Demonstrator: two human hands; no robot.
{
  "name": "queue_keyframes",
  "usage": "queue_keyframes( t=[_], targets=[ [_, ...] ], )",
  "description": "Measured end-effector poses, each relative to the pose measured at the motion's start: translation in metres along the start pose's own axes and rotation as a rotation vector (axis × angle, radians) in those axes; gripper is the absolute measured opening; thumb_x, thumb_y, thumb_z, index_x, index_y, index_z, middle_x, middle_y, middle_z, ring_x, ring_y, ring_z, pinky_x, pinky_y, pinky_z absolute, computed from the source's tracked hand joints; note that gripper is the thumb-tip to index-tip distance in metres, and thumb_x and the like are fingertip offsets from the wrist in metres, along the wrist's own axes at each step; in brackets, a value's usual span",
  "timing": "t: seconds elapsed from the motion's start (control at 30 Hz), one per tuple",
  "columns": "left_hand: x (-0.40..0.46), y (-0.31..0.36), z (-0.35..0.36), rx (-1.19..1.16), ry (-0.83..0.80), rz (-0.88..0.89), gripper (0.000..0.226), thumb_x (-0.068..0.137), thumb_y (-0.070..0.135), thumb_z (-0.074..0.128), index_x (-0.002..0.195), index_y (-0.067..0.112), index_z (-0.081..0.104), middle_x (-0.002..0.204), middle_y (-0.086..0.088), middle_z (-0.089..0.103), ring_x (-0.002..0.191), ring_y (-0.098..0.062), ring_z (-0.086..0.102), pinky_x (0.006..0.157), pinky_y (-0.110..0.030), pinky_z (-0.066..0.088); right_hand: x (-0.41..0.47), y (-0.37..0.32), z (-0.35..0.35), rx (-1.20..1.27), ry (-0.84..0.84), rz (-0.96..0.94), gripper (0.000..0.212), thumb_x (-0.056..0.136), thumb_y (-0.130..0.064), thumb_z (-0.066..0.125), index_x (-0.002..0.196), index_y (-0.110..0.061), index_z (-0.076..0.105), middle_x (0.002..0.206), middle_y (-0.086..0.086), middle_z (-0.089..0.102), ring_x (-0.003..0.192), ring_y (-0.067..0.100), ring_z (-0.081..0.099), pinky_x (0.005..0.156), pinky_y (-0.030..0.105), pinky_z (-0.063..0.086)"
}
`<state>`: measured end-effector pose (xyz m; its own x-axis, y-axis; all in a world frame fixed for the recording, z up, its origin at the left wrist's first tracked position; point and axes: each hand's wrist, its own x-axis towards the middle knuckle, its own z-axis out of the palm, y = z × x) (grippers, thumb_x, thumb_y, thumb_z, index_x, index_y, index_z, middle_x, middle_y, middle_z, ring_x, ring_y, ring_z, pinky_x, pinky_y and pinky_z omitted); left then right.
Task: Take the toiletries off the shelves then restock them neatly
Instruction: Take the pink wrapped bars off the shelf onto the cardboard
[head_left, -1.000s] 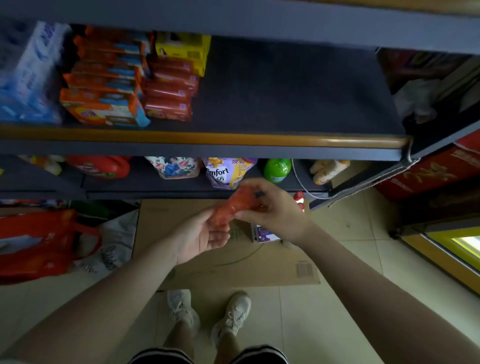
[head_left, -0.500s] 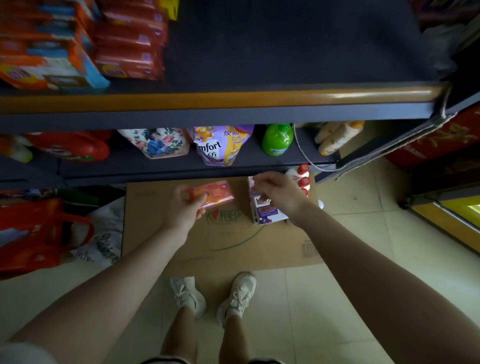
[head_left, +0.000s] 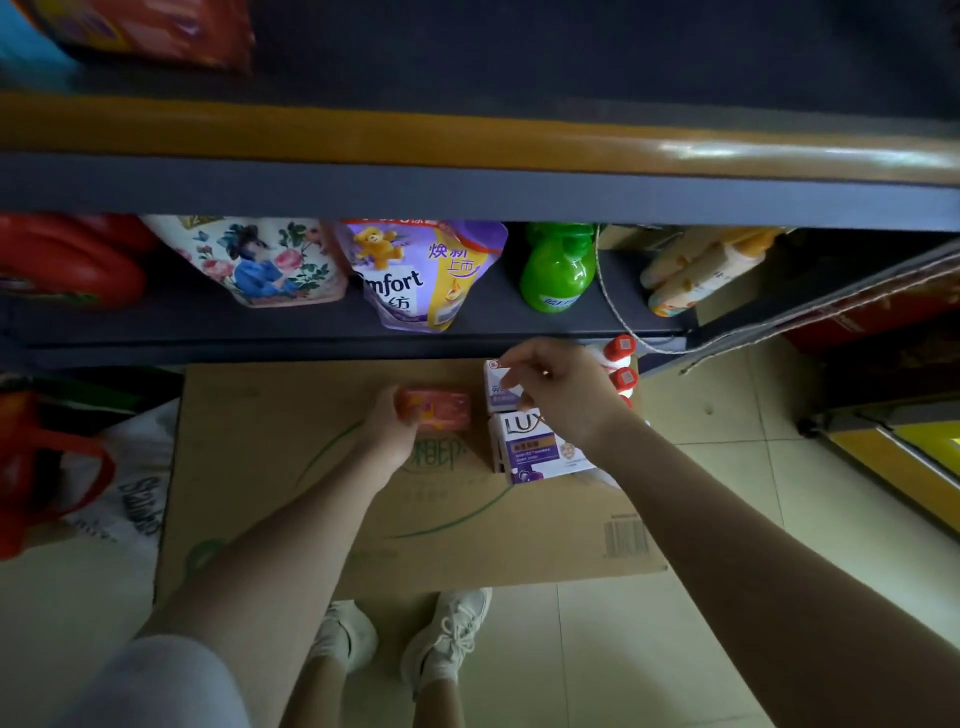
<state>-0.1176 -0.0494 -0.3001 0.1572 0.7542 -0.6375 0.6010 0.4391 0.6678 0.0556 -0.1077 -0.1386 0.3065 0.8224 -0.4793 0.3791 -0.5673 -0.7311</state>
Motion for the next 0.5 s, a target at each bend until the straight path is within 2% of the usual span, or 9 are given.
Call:
queue_keyframes(
  t=[0.03,0.13,0.17,0.27,0.33,0.4,0.43,0.5],
  targets=[
    [-0.002,0.001,-0.001,0.045,-0.029,0.021,0.027,0.094,0.023,0.051,0.119,0.016,0.051,0.111,-0.009,0.061,0.093,-0.028,0.061,0.072,-0.032,0.046,-0.002,-0.003,-0.001,-0.002,0.016,-0.008,0.021,0.090,-0.004,0.047,0.093,-0.019,0.061,0.085,-0.002,0.065,0.070,0.012,0.061,0.066,0.020,0.047],
    [-0.020,0.009,-0.018,0.121,-0.135,0.078,0.038,0.096,0.013,0.046,0.133,0.015,0.045,0.129,-0.007,0.055,0.110,-0.022,0.056,0.087,-0.030,0.044,-0.009,-0.019,-0.001,0.012,0.011,-0.032,0.022,0.088,-0.002,0.046,0.093,-0.016,0.062,0.085,0.002,0.065,0.058,0.004,0.057,0.052,0.010,0.041],
    [-0.029,0.013,-0.029,0.147,-0.162,0.111,0.041,0.096,0.009,0.045,0.137,0.012,0.040,0.134,-0.008,0.052,0.117,-0.021,0.052,0.092,-0.026,0.041,-0.012,-0.026,-0.001,-0.011,0.001,-0.066,0.022,0.087,-0.004,0.045,0.093,-0.015,0.063,0.084,0.002,0.064,0.056,0.002,0.055,0.052,0.006,0.039],
    [-0.064,0.041,-0.074,0.313,-0.154,0.291,0.042,0.096,0.012,0.045,0.138,0.014,0.041,0.137,0.000,0.050,0.123,-0.014,0.047,0.093,-0.015,0.034,-0.020,-0.059,0.002,-0.153,-0.019,-0.289,0.041,0.073,-0.013,0.034,0.098,-0.008,0.066,0.080,-0.005,0.062,0.063,0.000,0.053,0.064,0.002,0.038],
    [-0.091,0.067,-0.112,0.483,-0.066,0.494,0.042,0.096,0.018,0.047,0.137,0.018,0.043,0.135,0.004,0.051,0.113,-0.016,0.054,0.085,-0.015,0.037,-0.021,-0.090,0.010,-0.186,-0.018,-0.456,0.040,0.072,-0.010,0.036,0.097,-0.007,0.067,0.081,-0.005,0.061,0.074,0.007,0.057,0.073,0.013,0.044],
    [-0.113,0.093,-0.152,0.662,0.135,0.750,0.040,0.094,0.024,0.046,0.133,0.016,0.047,0.129,0.000,0.054,0.102,-0.019,0.058,0.077,-0.020,0.043,-0.021,-0.127,0.019,-0.213,0.067,-0.622,0.038,0.074,-0.004,0.036,0.096,-0.006,0.066,0.089,0.003,0.064,0.083,0.014,0.056,0.074,0.022,0.043],
    [-0.120,0.105,-0.172,0.723,0.243,0.862,0.039,0.092,0.026,0.044,0.130,0.015,0.049,0.127,-0.002,0.055,0.105,-0.020,0.055,0.080,-0.026,0.048,-0.021,-0.147,0.023,-0.236,0.125,-0.706,0.041,0.074,-0.002,0.032,0.098,-0.005,0.065,0.096,0.009,0.064,0.087,0.019,0.056,0.075,0.025,0.043],
    [-0.127,0.127,-0.210,0.751,0.435,1.038,0.038,0.089,0.027,0.045,0.124,0.012,0.050,0.126,-0.008,0.054,0.116,-0.023,0.047,0.095,-0.036,0.044,-0.019,-0.185,0.031,-0.347,0.262,-0.843,0.049,0.070,-0.005,0.027,0.103,-0.003,0.063,0.107,0.015,0.062,0.091,0.033,0.056,0.074,0.035,0.048]
  ],
)
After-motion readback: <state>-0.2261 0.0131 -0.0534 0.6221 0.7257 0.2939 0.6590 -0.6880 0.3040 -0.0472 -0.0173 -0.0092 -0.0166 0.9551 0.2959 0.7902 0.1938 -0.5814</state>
